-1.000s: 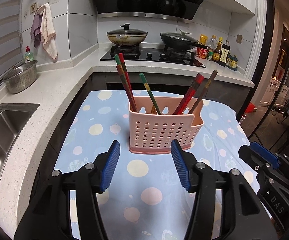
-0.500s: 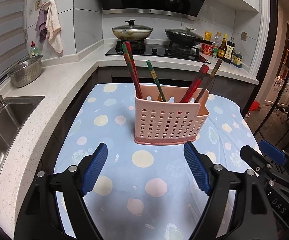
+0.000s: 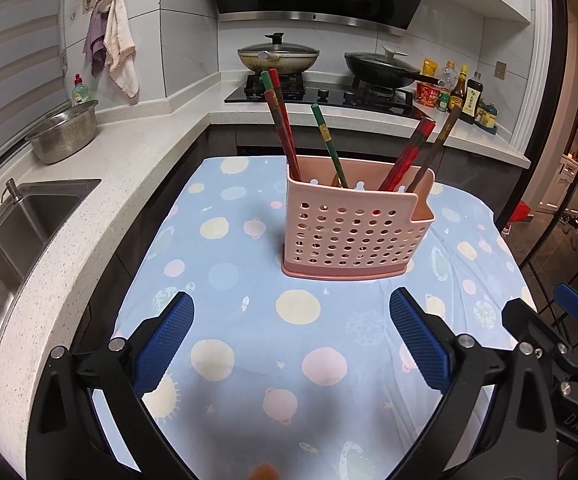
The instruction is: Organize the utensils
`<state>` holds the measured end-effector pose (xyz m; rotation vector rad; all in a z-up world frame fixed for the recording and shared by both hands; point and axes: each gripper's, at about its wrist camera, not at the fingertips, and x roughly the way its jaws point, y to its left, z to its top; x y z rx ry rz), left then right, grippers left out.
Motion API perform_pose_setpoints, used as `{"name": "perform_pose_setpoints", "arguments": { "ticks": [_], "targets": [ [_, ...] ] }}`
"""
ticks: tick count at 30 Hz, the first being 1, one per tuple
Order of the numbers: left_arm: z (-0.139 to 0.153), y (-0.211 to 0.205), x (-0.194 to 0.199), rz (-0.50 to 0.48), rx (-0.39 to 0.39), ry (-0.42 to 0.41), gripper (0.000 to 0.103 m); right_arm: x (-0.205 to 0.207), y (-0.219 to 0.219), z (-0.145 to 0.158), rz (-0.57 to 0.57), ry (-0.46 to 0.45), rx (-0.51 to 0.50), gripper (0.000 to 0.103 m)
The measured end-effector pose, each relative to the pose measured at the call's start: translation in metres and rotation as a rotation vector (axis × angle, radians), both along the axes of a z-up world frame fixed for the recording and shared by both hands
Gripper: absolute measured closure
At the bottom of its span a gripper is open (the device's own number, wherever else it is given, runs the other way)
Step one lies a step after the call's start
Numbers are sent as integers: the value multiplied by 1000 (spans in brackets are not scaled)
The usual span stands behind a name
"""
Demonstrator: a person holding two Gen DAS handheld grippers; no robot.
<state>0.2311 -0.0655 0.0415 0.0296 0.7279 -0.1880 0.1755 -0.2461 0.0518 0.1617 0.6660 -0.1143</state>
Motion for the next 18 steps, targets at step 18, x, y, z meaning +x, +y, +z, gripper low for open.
{"name": "perform_pose_setpoints", "arguments": {
  "ticks": [18],
  "targets": [
    [-5, -1, -3, 20, 26, -5, 8, -4, 0, -10, -5, 31, -1, 7]
  ]
}}
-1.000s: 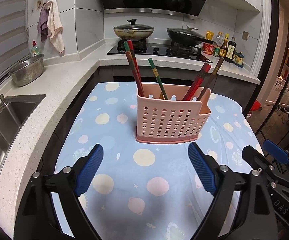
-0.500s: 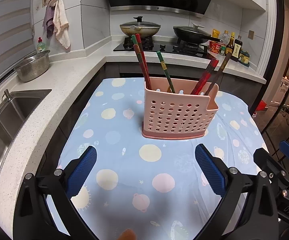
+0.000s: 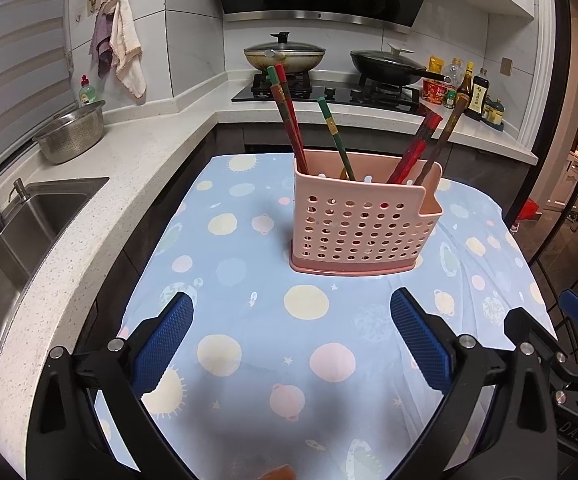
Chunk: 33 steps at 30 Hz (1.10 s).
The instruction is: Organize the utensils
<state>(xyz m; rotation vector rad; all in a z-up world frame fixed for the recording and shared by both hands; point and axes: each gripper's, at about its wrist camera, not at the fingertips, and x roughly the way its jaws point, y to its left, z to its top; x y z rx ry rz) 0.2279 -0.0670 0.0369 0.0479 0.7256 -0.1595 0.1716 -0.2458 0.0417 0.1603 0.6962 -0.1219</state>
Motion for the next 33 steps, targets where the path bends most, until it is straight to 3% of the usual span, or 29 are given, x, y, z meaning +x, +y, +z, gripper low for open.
{"name": "perform_pose_setpoints", "arguments": {
  "ticks": [33],
  "targets": [
    [-7, 2, -4, 16, 14, 3, 8, 0, 2, -6, 8, 22, -14, 7]
  ]
}}
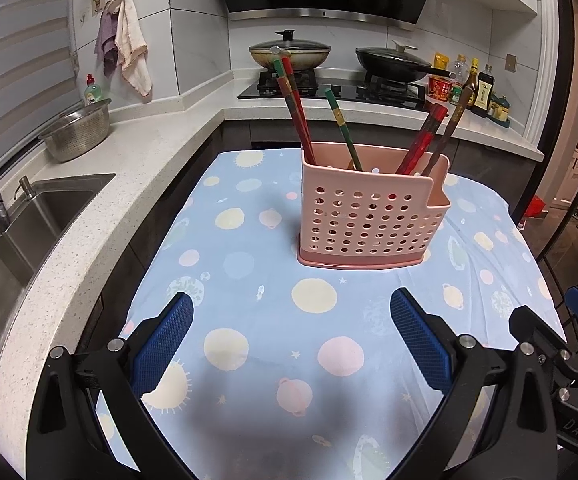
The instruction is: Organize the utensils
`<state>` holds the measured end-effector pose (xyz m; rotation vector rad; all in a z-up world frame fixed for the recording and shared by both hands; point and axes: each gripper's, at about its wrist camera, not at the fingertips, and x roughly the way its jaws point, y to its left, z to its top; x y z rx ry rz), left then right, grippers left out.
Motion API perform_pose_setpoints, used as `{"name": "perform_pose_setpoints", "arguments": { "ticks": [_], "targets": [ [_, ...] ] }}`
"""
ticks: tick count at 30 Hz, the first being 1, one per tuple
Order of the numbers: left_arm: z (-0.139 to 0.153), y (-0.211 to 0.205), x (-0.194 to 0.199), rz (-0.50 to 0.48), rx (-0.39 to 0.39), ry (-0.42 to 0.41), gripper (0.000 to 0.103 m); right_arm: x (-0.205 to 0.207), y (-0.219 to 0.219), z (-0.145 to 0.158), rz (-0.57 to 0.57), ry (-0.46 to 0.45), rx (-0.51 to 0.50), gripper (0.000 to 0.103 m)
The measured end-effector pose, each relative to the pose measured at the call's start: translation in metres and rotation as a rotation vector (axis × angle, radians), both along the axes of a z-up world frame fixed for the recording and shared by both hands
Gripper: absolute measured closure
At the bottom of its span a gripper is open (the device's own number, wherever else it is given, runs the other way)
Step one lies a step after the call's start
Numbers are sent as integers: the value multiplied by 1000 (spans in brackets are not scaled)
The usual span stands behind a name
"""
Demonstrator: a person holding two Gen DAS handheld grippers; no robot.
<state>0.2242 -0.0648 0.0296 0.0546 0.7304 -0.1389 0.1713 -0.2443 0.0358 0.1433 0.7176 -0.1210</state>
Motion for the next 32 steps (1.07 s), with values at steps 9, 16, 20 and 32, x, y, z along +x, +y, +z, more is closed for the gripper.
{"name": "perform_pose_setpoints", "arguments": {
  "ticks": [9, 16, 20, 32],
  "targets": [
    [0, 1, 0, -4, -2, 1, 9, 0, 0, 0, 0, 1, 0, 7],
    [2, 0, -1, -8, 2, -1, 9, 0, 1, 0, 0, 1, 0, 7],
    [1, 0, -1, -11, 5, 1, 9, 0, 0, 0, 0, 1, -1, 7],
    [0, -2, 0, -23, 3, 7, 9, 1, 1, 3, -6, -4, -13, 7]
  ]
}}
